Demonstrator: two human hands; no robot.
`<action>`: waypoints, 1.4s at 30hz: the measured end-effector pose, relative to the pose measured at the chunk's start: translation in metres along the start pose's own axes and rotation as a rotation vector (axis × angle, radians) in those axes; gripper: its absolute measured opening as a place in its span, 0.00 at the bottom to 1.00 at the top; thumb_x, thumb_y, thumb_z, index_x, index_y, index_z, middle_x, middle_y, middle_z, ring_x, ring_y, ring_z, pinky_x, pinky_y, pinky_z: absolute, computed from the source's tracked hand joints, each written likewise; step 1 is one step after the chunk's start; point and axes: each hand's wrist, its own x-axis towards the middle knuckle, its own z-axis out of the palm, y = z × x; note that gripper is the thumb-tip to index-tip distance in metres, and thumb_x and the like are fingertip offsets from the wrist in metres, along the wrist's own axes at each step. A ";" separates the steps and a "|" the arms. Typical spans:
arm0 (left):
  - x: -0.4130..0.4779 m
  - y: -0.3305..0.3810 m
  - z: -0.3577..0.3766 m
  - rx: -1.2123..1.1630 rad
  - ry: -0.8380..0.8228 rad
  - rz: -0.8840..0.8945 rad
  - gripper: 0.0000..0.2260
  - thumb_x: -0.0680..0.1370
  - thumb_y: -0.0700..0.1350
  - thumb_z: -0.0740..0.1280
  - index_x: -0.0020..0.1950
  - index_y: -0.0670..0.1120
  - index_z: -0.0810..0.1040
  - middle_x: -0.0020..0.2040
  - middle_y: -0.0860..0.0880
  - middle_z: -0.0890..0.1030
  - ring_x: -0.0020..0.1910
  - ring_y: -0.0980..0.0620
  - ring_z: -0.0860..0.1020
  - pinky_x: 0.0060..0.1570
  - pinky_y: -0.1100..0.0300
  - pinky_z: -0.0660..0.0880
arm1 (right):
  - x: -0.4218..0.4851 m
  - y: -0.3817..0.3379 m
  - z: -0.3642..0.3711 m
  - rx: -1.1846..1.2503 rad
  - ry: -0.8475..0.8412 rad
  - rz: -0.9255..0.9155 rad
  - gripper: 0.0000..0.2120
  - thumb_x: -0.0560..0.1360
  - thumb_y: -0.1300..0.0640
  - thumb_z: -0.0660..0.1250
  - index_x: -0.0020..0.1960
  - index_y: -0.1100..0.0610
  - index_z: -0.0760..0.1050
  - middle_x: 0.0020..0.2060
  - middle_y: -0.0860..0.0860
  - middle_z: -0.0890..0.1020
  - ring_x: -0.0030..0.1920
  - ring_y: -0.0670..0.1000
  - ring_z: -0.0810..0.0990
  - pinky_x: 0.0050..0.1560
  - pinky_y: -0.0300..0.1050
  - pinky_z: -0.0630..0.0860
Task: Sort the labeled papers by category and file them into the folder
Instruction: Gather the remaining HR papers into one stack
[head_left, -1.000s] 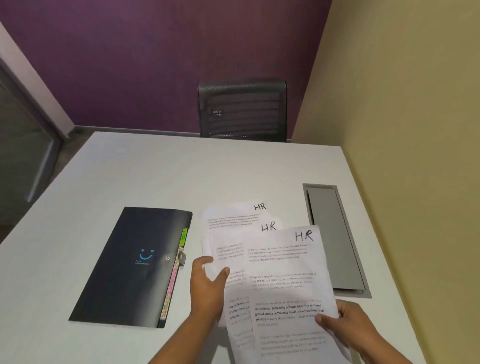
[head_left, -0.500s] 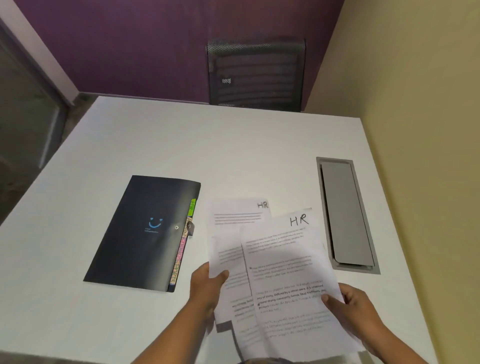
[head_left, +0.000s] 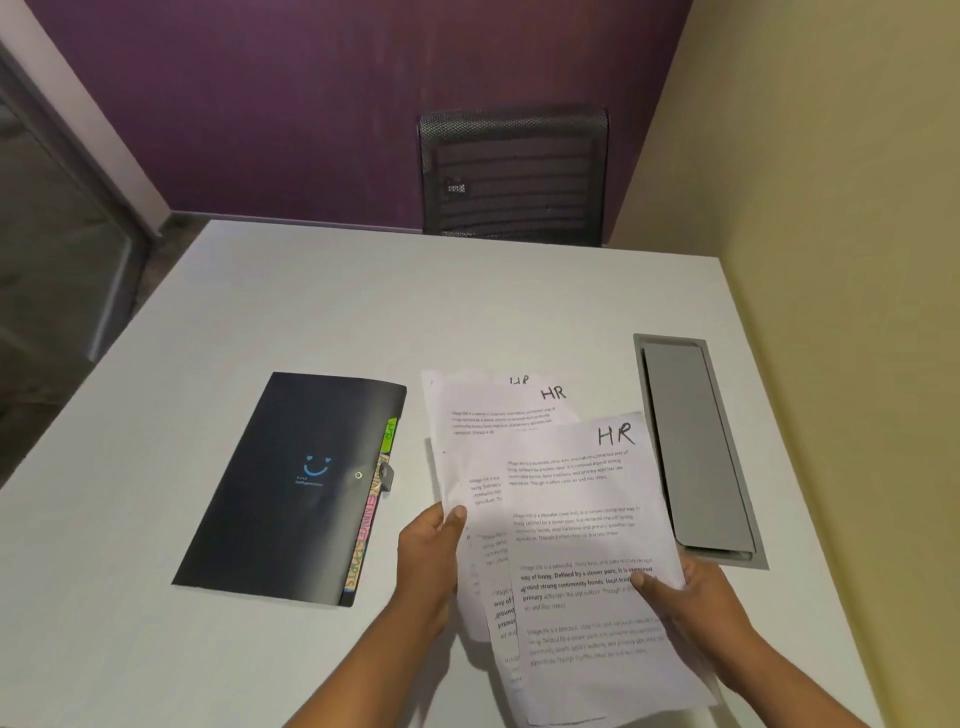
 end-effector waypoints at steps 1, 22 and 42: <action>0.002 -0.001 -0.001 0.015 -0.004 -0.003 0.08 0.82 0.43 0.64 0.55 0.45 0.83 0.45 0.45 0.87 0.44 0.46 0.86 0.40 0.53 0.83 | 0.000 0.004 -0.002 -0.015 0.035 0.007 0.04 0.73 0.69 0.71 0.48 0.67 0.82 0.41 0.60 0.88 0.37 0.54 0.88 0.34 0.43 0.81; 0.027 -0.051 -0.023 0.217 0.112 -0.173 0.08 0.79 0.35 0.66 0.48 0.48 0.79 0.48 0.47 0.84 0.45 0.45 0.84 0.43 0.50 0.83 | 0.002 0.031 -0.024 -0.062 0.065 0.093 0.07 0.73 0.66 0.73 0.51 0.64 0.82 0.42 0.59 0.88 0.42 0.60 0.87 0.46 0.55 0.83; 0.002 -0.069 0.005 0.062 -0.294 -0.302 0.16 0.77 0.35 0.70 0.64 0.43 0.77 0.55 0.44 0.86 0.52 0.43 0.85 0.52 0.45 0.82 | 0.007 0.029 0.014 -0.048 -0.153 0.224 0.10 0.74 0.65 0.71 0.55 0.61 0.80 0.50 0.56 0.87 0.42 0.49 0.87 0.38 0.38 0.81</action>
